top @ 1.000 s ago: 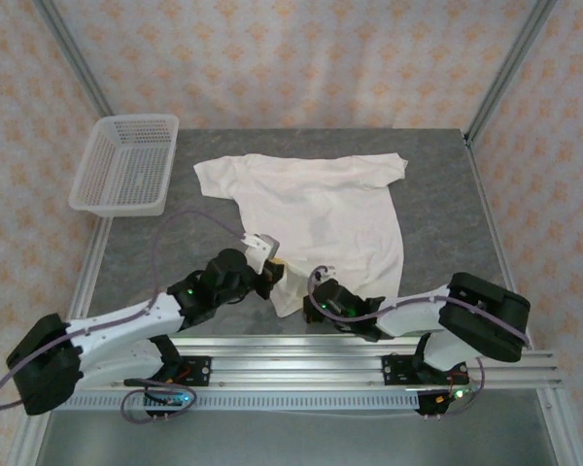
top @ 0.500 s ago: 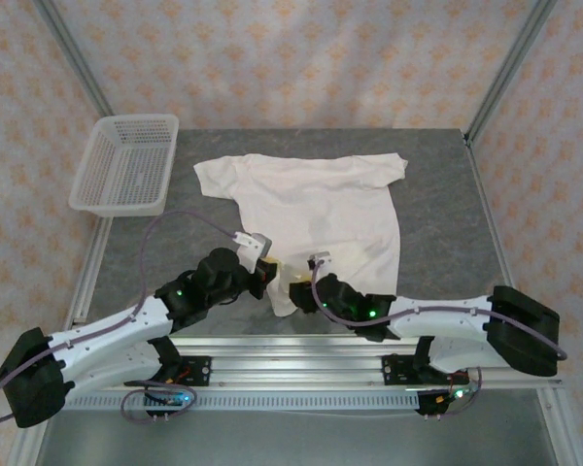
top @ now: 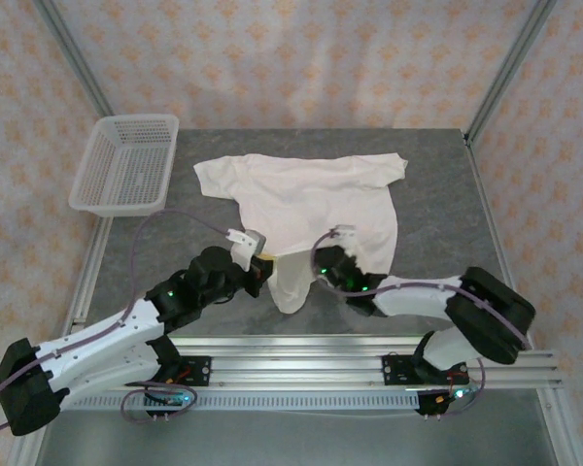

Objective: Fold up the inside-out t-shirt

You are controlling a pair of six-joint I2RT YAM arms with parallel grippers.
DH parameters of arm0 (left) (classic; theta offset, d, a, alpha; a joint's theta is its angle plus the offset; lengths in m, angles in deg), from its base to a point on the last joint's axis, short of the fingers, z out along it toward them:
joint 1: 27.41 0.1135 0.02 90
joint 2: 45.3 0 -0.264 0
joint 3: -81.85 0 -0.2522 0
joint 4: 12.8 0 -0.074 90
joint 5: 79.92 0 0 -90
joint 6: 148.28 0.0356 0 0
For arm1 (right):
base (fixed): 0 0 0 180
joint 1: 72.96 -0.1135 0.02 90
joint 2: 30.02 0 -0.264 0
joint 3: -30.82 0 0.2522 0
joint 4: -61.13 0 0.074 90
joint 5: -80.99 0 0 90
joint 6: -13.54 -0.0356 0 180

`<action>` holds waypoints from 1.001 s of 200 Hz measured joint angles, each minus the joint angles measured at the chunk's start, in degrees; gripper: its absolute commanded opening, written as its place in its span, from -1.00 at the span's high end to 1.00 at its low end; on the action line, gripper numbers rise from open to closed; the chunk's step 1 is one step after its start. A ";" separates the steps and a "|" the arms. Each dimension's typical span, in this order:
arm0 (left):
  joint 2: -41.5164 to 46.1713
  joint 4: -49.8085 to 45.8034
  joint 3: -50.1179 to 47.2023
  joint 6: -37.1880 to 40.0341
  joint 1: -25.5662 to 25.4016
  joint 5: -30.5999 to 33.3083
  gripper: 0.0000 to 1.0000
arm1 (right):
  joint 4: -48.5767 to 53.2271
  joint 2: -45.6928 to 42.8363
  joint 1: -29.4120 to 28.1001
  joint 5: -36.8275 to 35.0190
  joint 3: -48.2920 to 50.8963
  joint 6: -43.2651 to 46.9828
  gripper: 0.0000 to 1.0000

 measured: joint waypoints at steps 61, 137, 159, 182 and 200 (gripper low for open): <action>-1.33 -0.46 0.00 1.77 0.00 -3.15 0.16 | -0.35 -7.93 6.27 -0.52 2.99 -1.66 0.31; -16.79 5.81 4.31 3.28 -0.02 -11.89 -0.57 | -4.13 -3.61 6.27 4.63 0.87 -1.29 0.30; -24.92 9.22 9.42 4.63 -0.35 -13.55 -0.70 | -4.35 -3.61 6.29 5.11 0.24 -1.53 0.30; -35.01 13.88 13.27 5.64 -1.42 -13.22 -0.78 | -4.20 -3.67 6.29 5.46 0.20 -1.92 0.30; -40.72 16.65 13.90 5.84 -1.68 -11.67 -0.79 | -2.62 -4.33 6.29 5.92 -0.20 -2.16 0.30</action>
